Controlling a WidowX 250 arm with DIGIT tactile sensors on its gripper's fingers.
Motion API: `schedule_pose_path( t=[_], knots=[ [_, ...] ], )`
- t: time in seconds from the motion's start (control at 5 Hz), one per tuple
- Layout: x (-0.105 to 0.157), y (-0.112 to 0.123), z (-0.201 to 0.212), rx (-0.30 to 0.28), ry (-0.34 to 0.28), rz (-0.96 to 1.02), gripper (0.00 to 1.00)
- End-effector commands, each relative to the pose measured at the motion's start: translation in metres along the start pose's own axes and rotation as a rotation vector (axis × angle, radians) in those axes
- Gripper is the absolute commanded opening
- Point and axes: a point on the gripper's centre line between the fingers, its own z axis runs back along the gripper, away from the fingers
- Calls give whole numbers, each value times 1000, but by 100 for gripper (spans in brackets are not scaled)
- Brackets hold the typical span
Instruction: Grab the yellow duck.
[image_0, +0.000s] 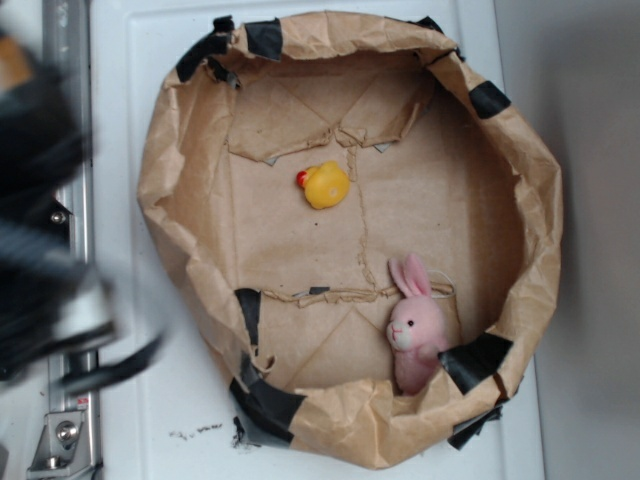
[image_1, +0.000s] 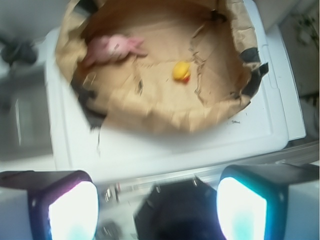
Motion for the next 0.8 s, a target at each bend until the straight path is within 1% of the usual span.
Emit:
schedule_pose_path(
  t=[0.0,0.2,0.4,0.6],
  knots=[
    [63,27,-76,39,-31,306,100],
    [75,32,-117,99,-24,329,100],
    [70,36,-133,144,-16,410,100],
    [63,57,-135,148,-10,408,100]
  ],
)
